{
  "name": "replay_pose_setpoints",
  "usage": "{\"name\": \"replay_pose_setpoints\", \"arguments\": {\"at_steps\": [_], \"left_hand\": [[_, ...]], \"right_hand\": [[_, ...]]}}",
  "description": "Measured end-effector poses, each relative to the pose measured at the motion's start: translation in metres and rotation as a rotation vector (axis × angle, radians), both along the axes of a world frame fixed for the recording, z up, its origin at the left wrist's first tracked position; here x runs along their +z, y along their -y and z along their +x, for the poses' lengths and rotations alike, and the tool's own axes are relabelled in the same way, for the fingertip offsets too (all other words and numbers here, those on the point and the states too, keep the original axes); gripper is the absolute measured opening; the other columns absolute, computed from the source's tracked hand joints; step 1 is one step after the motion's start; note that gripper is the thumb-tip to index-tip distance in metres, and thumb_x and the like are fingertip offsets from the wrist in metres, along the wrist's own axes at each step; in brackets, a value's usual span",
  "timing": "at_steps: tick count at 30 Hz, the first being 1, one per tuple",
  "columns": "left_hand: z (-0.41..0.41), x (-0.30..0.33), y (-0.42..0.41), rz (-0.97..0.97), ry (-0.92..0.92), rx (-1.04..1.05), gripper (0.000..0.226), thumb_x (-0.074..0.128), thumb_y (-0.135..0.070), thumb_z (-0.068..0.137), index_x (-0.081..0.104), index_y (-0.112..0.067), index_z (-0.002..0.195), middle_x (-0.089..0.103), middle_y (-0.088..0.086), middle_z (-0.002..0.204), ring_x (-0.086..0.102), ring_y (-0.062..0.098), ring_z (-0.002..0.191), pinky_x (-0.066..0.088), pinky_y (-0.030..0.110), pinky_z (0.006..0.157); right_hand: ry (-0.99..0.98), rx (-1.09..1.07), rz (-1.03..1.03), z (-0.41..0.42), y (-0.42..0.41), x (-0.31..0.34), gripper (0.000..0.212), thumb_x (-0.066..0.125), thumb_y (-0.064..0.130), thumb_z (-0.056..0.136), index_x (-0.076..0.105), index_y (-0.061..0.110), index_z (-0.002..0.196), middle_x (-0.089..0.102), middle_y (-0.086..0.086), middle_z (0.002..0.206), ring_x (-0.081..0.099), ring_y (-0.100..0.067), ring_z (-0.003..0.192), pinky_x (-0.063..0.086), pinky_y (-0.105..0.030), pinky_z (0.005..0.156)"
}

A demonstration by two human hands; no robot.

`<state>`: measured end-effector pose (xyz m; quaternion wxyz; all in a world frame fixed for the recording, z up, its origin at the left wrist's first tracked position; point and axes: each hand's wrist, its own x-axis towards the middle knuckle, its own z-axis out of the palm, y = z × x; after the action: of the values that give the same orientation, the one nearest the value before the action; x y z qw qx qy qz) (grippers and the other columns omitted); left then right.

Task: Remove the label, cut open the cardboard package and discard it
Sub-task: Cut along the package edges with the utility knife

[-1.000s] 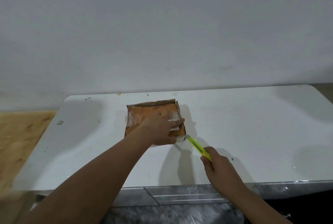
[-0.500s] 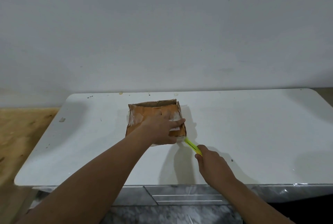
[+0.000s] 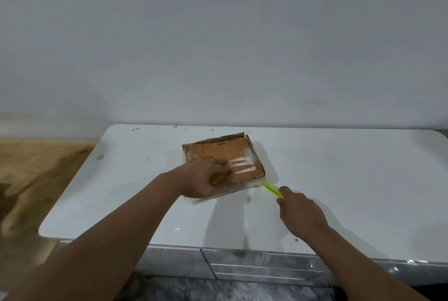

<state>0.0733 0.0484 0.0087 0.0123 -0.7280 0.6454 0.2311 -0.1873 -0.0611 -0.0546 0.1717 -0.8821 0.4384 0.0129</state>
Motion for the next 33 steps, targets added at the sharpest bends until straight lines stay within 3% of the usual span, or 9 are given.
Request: {"name": "replay_pose_setpoints", "arguments": {"at_steps": [3,8,14,19,24,29,33], "left_hand": [[-0.005,0.002,-0.006,0.03,0.126,-0.045,0.068,0.056,-0.046,0.089,0.034,-0.039,0.152,0.028,-0.01,0.163,0.03,0.019,0.147,0.024,0.052,0.117],[-0.018,0.013,-0.007,0.069,0.256,-0.077,0.075,0.058,-0.059,0.082,0.031,-0.043,0.15,0.035,-0.013,0.159,0.041,0.025,0.138,0.014,0.054,0.11],[-0.016,0.005,-0.013,0.131,0.326,-0.106,0.108,0.073,-0.068,0.07,0.008,-0.048,0.154,0.008,-0.009,0.167,0.022,0.032,0.146,0.011,0.057,0.117],[-0.01,-0.003,-0.012,0.099,0.306,-0.026,0.096,0.058,-0.074,0.078,0.004,-0.051,0.154,0.005,-0.01,0.167,0.016,0.034,0.147,0.013,0.058,0.117],[-0.012,-0.008,0.003,0.042,0.23,0.194,0.079,0.046,-0.08,0.082,0.02,-0.053,0.151,0.021,-0.008,0.16,0.022,0.034,0.143,0.023,0.056,0.115],[-0.013,-0.007,0.021,0.048,0.181,0.296,0.07,0.036,-0.084,0.083,0.026,-0.056,0.147,0.027,-0.005,0.158,0.025,0.033,0.145,0.032,0.056,0.11],[-0.015,-0.01,0.027,0.073,0.175,0.292,0.079,0.034,-0.089,0.077,0.023,-0.057,0.148,0.025,-0.003,0.159,0.027,0.032,0.146,0.031,0.056,0.113]], "right_hand": [[-0.006,0.0,-0.015,0.007,0.008,0.001,0.02,0.036,0.031,0.1,0.048,0.018,0.109,0.064,-0.007,0.091,0.057,-0.029,0.068,0.041,-0.033,0.059],[-0.044,-0.004,-0.059,0.016,0.017,0.004,0.021,0.035,0.032,0.1,0.047,0.019,0.11,0.062,-0.006,0.088,0.05,-0.026,0.064,0.04,-0.032,0.059],[-0.003,-0.034,0.014,0.017,0.026,0.005,0.019,0.038,0.034,0.098,0.05,0.02,0.103,0.055,-0.002,0.077,0.052,-0.027,0.065,0.04,-0.032,0.058],[0.078,-0.062,0.055,0.001,0.039,0.011,0.014,0.043,0.032,0.095,0.051,0.022,0.093,0.06,-0.003,0.073,0.058,-0.028,0.067,0.041,-0.032,0.055],[0.152,-0.084,0.106,-0.021,0.034,0.019,0.013,0.046,0.031,0.095,0.051,0.023,0.087,0.06,-0.001,0.068,0.06,-0.023,0.063,0.043,-0.031,0.053],[0.235,0.002,0.17,-0.026,-0.007,0.011,0.01,0.05,0.033,0.094,0.055,0.027,0.101,0.06,0.001,0.066,0.059,-0.019,0.061,0.043,-0.031,0.056],[0.325,0.07,0.207,-0.025,-0.04,0.011,0.016,0.049,0.034,0.096,0.054,0.027,0.108,0.053,0.003,0.058,0.05,-0.013,0.051,0.04,-0.032,0.054]]}}
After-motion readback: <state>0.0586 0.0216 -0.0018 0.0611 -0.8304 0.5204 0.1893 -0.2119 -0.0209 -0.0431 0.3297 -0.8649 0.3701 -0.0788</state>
